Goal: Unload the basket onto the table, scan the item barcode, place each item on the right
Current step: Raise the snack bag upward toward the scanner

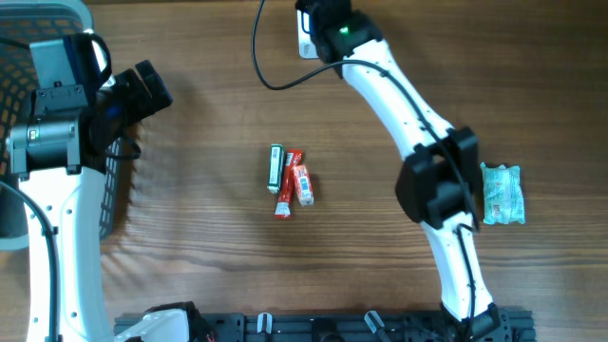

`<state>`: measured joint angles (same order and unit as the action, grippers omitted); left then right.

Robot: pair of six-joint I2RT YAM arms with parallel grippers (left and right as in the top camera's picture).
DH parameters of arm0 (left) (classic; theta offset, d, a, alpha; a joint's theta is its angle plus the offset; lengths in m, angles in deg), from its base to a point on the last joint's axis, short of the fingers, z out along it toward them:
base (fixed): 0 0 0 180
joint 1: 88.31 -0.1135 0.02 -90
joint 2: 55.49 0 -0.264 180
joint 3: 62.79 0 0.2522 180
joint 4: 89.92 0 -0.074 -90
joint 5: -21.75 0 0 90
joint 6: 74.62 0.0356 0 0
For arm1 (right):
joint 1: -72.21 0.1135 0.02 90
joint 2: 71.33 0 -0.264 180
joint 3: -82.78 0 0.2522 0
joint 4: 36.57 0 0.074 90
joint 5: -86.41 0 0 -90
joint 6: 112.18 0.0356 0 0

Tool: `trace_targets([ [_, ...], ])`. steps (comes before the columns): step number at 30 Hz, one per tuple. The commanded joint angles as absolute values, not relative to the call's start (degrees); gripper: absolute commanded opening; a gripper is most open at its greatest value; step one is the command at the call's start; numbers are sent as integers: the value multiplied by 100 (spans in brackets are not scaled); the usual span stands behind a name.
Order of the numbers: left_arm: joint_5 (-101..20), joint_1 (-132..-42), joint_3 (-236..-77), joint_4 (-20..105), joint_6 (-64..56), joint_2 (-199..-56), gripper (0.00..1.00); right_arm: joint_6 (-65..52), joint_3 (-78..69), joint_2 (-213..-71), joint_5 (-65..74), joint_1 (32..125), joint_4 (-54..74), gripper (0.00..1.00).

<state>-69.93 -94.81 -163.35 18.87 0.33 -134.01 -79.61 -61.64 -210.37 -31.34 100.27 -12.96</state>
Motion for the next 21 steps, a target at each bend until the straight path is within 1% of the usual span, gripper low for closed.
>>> trace_targets([
  [1, -7030, -9503, -16392, 1900, 149, -13361, 100, -9815, -6290, -21590, -3770, 10081, -1974, 4],
  [3, -7030, -9503, -16392, 1900, 149, -13361, 100, -10403, -6286, -21824, -3888, 10081, -2315, 4],
  [4, -7028, -9503, -16392, 1900, 149, -13361, 100, -10431, -6286, -21911, -3892, 10081, -2446, 4],
  [8, -7028, -9503, -16392, 1900, 149, -13361, 100, -9965, -6264, -22043, -3693, 10160, -2470, 4],
  [13, -7030, -9503, -16392, 1900, 149, -13361, 100, -10007, -6264, -22043, -3695, 10339, -2361, 4],
  [17, -7028, -9503, -16392, 1900, 149, -13361, 100, -9579, -6264, -22043, -3615, 10405, -2081, 4],
  [21, -7028, -9503, -16392, 1900, 149, -13361, 100, -9476, -6264, -22038, -3630, 10414, -2042, 4],
])
